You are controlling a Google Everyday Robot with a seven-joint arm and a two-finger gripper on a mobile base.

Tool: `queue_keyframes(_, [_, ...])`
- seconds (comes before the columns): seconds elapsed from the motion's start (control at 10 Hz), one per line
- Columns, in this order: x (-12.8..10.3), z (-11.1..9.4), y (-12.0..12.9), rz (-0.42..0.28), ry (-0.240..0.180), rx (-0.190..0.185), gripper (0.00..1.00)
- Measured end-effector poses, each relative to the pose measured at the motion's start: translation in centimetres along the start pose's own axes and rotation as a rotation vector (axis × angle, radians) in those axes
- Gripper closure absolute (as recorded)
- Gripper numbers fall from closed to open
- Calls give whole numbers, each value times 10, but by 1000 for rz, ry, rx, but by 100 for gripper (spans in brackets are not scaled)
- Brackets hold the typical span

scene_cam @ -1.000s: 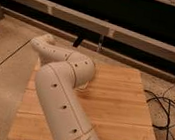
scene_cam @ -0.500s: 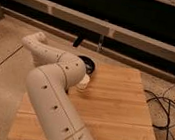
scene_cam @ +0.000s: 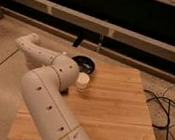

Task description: Wipe the white sponge on the table

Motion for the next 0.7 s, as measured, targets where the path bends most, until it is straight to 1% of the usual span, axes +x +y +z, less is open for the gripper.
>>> queue_keyframes(0.2, [-1, -5, 22, -13, -34, -22, 100])
queue_keyframes(0.3, [3, -5, 28, -6, -48, -38, 100])
queue_keyframes(0.5, [20, -1, 32, 12, -56, -54, 100])
queue_keyframes(0.7, [43, 2, 27, 54, -65, -65, 100])
